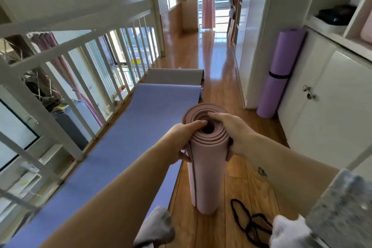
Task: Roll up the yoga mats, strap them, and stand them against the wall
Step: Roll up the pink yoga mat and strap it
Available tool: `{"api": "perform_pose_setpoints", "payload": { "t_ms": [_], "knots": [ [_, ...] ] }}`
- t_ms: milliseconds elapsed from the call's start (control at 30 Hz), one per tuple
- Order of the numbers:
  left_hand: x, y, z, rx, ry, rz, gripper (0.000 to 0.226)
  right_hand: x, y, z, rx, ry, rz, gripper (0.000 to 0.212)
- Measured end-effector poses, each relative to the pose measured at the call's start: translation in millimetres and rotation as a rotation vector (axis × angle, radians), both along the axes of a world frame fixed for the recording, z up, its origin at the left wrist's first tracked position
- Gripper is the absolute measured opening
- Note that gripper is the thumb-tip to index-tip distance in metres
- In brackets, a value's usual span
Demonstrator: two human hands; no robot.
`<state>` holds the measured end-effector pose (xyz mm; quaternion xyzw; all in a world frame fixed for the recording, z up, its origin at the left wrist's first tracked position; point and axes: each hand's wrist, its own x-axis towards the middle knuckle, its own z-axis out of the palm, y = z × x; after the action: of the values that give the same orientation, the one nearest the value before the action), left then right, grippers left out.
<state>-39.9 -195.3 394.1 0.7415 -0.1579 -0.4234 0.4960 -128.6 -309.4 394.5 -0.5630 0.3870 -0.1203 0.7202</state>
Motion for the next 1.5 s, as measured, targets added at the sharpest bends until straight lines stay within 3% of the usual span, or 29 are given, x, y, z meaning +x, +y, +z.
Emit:
{"api": "perform_pose_setpoints", "payload": {
  "t_ms": [100,167,200,267,333,400,533,667,833,1267,1400,1500],
  "knots": [
    [2,-8,-2,-0.008,-0.035,0.007,0.044,0,-6,4,-0.004,0.026,0.028,0.030],
    [4,-11,-2,-0.015,-0.053,0.040,0.042,5,-7,7,-0.113,0.030,0.024,0.032],
    [4,-11,0,-0.015,-0.054,0.055,0.042,8,-9,6,-0.247,0.038,0.012,0.040],
    [2,-11,3,-0.001,-0.054,0.060,0.043,11,-15,7,-0.754,0.127,0.006,0.053],
    [-3,-12,4,0.007,-0.059,0.050,0.045,10,-18,16,-1.238,0.106,0.072,0.037],
    [-8,-15,6,0.013,-0.065,0.053,0.047,5,-17,30,-1.424,0.079,0.281,0.020],
    [-16,-17,8,0.017,-0.070,0.051,0.052,-3,-19,46,-1.467,0.272,0.566,0.015],
    [-18,-13,6,0.017,-0.056,0.058,0.050,-5,-19,43,-1.596,0.357,0.510,0.009],
    [-18,-15,3,0.022,-0.064,0.060,0.062,-7,-5,43,-1.590,0.528,0.493,0.017],
    [-21,-27,5,0.044,-0.060,0.096,0.065,-9,-5,28,-1.668,0.489,0.328,0.016],
    [-24,-27,5,0.046,-0.064,0.090,0.065,-7,-5,36,-1.566,0.547,0.380,0.014],
    [-31,-27,7,0.048,-0.059,0.066,0.065,-7,-8,51,-1.598,0.634,0.423,0.007]
  ]
}}
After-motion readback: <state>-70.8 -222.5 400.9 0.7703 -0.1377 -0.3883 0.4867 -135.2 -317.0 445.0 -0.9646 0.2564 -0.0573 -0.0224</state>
